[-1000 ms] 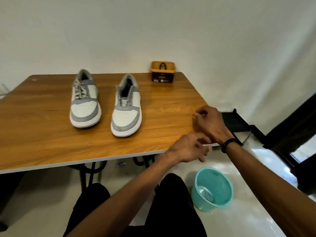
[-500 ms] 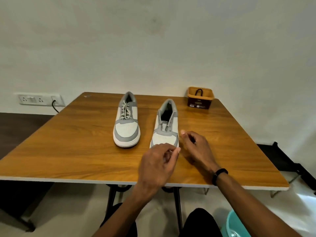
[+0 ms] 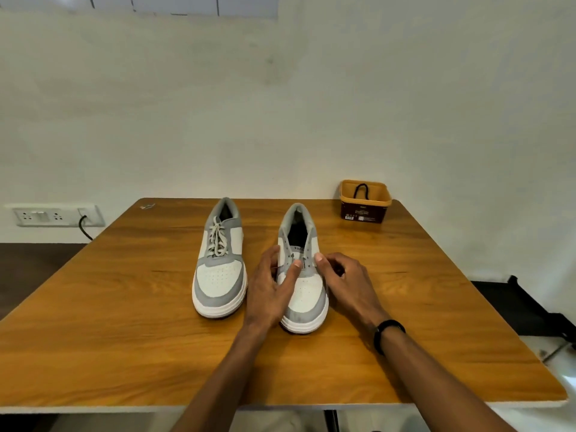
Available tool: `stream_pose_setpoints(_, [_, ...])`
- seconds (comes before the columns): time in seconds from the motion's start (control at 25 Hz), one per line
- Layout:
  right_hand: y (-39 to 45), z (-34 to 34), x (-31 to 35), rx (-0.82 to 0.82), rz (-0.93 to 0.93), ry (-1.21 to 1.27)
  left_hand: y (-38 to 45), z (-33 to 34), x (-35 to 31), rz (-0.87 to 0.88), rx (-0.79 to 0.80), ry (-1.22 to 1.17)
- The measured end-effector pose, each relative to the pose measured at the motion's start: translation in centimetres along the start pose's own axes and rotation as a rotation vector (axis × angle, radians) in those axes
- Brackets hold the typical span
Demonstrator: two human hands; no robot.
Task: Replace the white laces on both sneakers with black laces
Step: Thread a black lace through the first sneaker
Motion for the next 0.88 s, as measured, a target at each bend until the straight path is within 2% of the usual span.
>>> stream_pose_setpoints(0.12, [2.8,-0.6,-1.5,-0.104,0.062,0.047,2.4,1.0,-0.4,-0.019,-0.018,-0.094])
stream_pose_setpoints(0.28, [7.2,-1.2,-4.0,-0.213,0.141,0.130,5.2,1.0,0.1,-0.027,-0.129,-0.209])
stream_pose_setpoints(0.4, [10.8,-1.8,-5.8,-0.263,0.091,0.087,8.5,1.5,-2.1,0.083,-0.185,-0.064])
stream_pose_setpoints(0.48, [13.9,-3.9,-6.4,-0.356,-0.026,-0.044,12.6,3.4,-5.5,0.265,-0.168,0.059])
stream_pose_setpoints(0.6, [20.4,-8.4,-6.4,-0.439,-0.086,-0.226,20.2,8.6,-9.2,0.434,0.026,0.303])
stream_pose_setpoints(0.64, [23.4,-9.9,-7.0,-0.410,-0.068,-0.310,22.8,11.0,-9.7,0.434,0.120,0.417])
stream_pose_setpoints(0.72, [28.6,-12.3,-7.4,-0.220,-0.016,-0.471,27.3,15.3,-9.9,0.387,0.261,0.720])
stream_pose_setpoints(0.8, [32.1,-13.2,-8.0,0.015,0.015,-0.689,30.5,18.9,-10.1,0.265,0.364,0.982])
stream_pose_setpoints(0.88, [33.8,-12.9,-8.4,0.227,0.008,-0.899,32.3,21.6,-9.7,0.112,0.439,1.122])
Point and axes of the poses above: each hand's wrist, its own y-axis towards the middle knuckle, its own z-axis out of the palm, x = y × z, the point moved 1 cm from there along y, towards the middle knuckle, and after that the axes turned 4 degrees about -y, right-handed, at the moved point
